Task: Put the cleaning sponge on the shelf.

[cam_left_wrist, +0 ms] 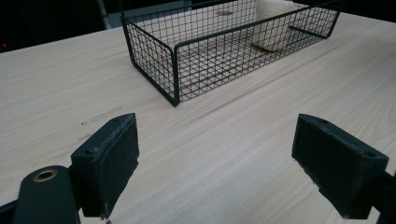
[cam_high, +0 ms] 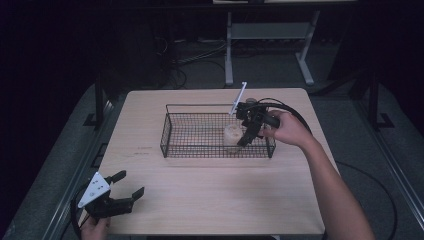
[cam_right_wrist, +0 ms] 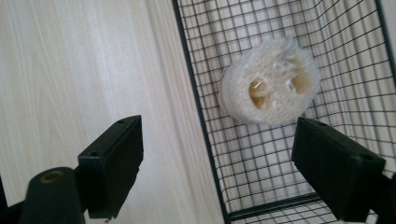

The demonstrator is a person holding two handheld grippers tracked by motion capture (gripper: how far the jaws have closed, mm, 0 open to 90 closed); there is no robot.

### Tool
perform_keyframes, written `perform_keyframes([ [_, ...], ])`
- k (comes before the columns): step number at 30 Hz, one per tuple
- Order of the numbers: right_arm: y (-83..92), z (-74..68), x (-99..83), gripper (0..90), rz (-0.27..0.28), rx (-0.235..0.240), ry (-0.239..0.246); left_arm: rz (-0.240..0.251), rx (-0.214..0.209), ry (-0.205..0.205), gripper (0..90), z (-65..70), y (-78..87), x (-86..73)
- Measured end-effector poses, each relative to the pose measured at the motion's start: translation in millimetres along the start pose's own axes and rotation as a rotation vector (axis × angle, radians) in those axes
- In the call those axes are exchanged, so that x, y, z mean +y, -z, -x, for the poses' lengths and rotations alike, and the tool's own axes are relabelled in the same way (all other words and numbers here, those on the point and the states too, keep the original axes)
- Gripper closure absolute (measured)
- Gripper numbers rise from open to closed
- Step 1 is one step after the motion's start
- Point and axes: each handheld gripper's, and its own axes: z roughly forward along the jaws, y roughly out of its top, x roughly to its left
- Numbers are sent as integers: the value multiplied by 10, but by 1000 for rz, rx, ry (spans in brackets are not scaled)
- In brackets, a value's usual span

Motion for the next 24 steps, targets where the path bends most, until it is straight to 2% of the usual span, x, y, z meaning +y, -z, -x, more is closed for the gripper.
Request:
perform_keyframes([
  [8,22,-144,-96,158,28,18,11,-6,0,-6,141,5,-9,1],
  [12,9,-218,-128,150,5,14,16,-8,-1,-7,141,11,-13,1],
  [16,-5,-268,-189,150,14,18,19,-8,0,-8,141,11,-12,2],
  [24,-15,-448,-300,150,33,-12,44,-8,3,-6,140,11,-15,1],
])
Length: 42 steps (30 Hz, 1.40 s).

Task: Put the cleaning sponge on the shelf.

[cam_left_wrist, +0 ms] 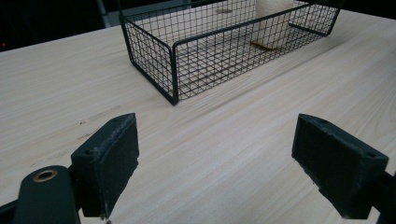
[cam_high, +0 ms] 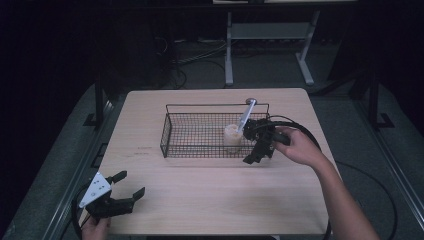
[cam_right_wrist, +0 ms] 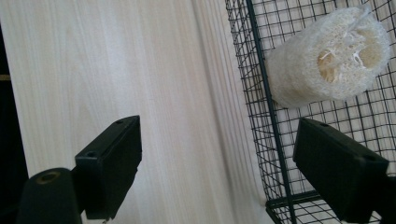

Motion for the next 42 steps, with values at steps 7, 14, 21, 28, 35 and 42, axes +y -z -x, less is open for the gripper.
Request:
perform_keyframes([
  [7,18,-128,-49,150,19,-3,12,-3,-4,-5,141,13,-5,3],
  [14,-48,-239,-133,150,15,-4,23,-3,-2,-5,141,6,-3,-1],
  [21,-90,-314,-169,150,10,9,30,-3,-1,-6,141,10,1,-1],
  [28,-139,-405,-241,150,16,24,35,-7,-1,-11,141,12,-1,0],
  [35,-191,-439,-329,150,25,30,17,-3,0,-6,141,9,1,-1],
  [42,-234,-475,-413,150,19,44,7,-6,-5,-10,141,24,-17,5],
])
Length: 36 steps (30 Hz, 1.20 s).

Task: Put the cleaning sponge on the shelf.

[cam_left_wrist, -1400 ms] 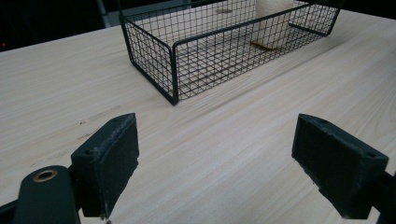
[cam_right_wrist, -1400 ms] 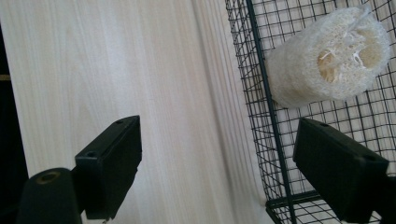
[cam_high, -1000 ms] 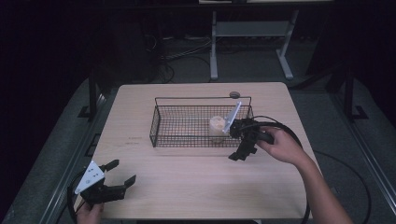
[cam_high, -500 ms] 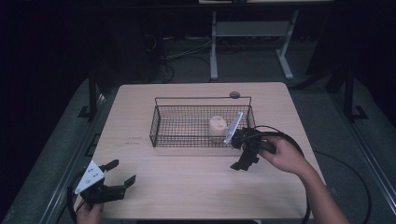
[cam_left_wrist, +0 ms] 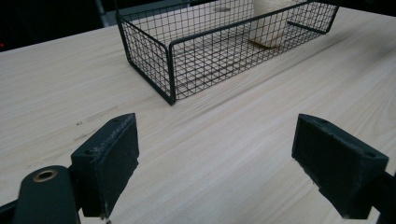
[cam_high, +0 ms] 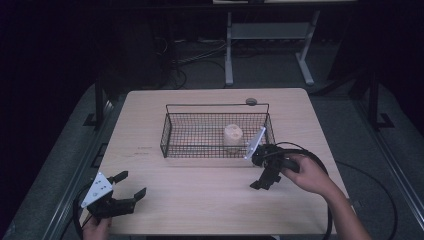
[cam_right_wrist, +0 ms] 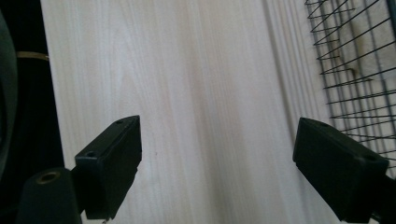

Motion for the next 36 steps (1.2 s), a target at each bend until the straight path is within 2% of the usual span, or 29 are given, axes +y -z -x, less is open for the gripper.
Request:
perform_keyframes([
  [29,-154,-194,-403,150,32,16,-52,-3,-2,0,141,8,-7,-4],
  [36,-197,-250,-557,150,60,11,-74,-6,-3,0,141,6,-5,-9],
])
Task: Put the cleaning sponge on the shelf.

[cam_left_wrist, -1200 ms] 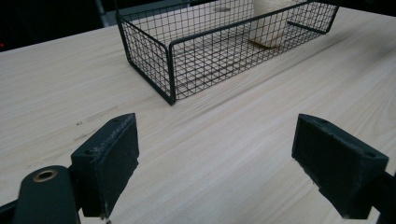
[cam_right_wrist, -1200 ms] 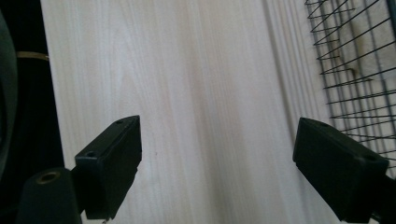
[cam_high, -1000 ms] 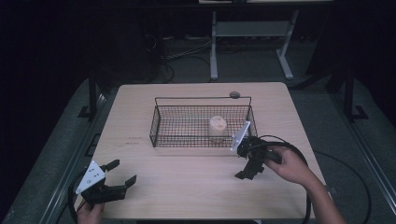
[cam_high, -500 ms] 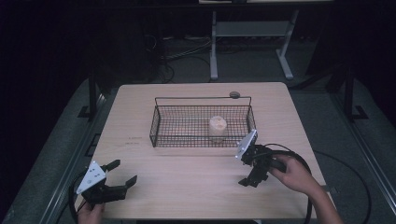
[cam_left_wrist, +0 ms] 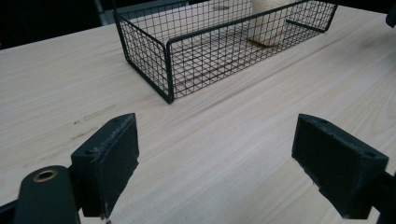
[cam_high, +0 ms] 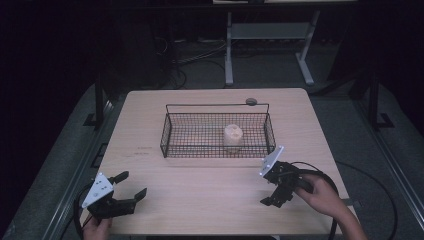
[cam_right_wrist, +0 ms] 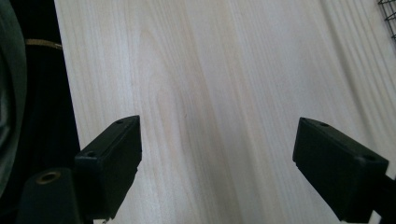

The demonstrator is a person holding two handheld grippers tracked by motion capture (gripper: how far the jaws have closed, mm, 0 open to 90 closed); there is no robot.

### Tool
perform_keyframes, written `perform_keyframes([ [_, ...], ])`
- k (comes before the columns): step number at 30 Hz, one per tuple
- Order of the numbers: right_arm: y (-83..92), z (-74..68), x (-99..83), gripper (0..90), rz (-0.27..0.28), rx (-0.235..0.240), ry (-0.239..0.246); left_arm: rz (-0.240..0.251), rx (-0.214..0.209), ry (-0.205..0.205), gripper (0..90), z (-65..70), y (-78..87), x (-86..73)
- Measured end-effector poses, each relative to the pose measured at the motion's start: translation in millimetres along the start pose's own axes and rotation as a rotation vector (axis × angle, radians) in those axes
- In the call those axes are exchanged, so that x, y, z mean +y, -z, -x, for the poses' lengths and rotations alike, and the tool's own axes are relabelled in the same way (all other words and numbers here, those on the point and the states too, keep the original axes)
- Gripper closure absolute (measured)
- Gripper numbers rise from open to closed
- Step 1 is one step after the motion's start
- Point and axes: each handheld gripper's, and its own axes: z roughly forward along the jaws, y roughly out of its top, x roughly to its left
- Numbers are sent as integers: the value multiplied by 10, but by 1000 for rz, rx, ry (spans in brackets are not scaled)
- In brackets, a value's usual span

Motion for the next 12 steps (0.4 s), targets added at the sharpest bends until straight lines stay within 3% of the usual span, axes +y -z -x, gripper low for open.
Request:
perform_keyframes([
  [12,-30,-84,-161,151,64,-23,-20,0,1,1,141,6,-9,-1],
])
